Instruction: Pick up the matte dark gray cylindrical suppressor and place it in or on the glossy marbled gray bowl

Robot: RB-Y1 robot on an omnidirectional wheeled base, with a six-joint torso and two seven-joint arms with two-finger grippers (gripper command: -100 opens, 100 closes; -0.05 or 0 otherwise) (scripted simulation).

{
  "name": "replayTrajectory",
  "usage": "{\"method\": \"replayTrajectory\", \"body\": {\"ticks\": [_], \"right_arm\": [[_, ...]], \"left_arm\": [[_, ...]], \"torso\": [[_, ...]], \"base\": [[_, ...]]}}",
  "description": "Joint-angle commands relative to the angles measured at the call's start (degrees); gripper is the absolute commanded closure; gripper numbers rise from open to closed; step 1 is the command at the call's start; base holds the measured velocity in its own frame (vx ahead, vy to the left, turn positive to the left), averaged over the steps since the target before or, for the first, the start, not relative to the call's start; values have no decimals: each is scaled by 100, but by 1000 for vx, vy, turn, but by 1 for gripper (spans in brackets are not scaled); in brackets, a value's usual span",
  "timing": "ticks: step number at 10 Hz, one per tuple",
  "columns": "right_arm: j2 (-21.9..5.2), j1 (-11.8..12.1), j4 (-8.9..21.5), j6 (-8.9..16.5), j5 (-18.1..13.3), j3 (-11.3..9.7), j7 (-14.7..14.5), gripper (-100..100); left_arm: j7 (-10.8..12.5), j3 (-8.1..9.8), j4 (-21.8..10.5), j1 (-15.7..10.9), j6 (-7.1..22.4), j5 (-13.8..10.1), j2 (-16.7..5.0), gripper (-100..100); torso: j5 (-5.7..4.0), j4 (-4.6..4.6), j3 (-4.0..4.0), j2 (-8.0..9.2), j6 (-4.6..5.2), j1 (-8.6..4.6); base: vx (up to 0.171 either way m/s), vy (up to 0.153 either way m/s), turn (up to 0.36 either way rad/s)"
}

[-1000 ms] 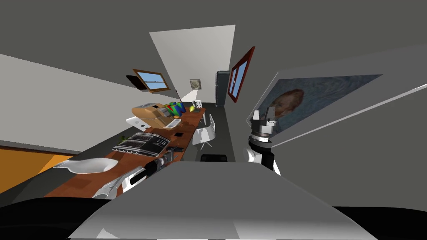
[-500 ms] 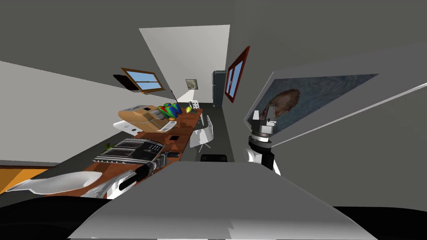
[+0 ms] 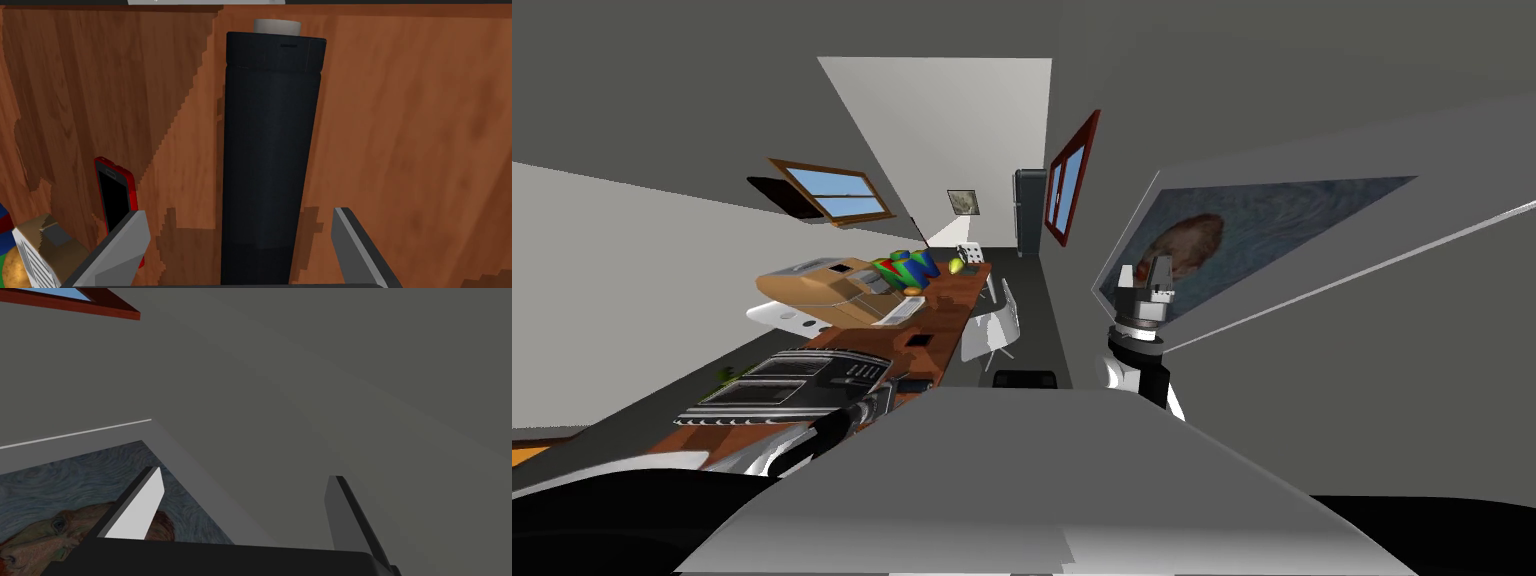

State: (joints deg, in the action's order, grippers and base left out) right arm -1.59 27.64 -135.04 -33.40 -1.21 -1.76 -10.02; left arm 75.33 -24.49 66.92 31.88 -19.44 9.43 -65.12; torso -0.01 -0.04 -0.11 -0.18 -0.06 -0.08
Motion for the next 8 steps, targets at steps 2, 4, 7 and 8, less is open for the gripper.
{"method": "replayTrajectory", "body": {"ticks": [2, 4, 7, 8], "right_arm": [[0, 0, 0, 0, 0, 0, 0, 0], [0, -1, 0, 0, 0, 0, 0, 0], [0, 0, 0, 0, 0, 0, 0, 0], [0, 0, 0, 0, 0, 0, 0, 0]], "left_arm": [[-68, -10, -106, -62, 69, -40, 170, -100], [-150, -25, -240, -139, 158, -91, 382, -100], [-142, -3, -152, -61, 154, -78, 324, 100], [-145, 6, -149, -70, 153, -78, 319, 100]], "torso": [[0, 2, 6, 9, 0, 0], [4, 6, 14, 23, 2, 16], [-5, 10, 14, 18, 5, 3], [0, 4, 10, 15, 0, 1]], "base": [[-3, 10, -79], [-33, 44, -170], [-8, 7, -6], [0, 0, 0]]}}
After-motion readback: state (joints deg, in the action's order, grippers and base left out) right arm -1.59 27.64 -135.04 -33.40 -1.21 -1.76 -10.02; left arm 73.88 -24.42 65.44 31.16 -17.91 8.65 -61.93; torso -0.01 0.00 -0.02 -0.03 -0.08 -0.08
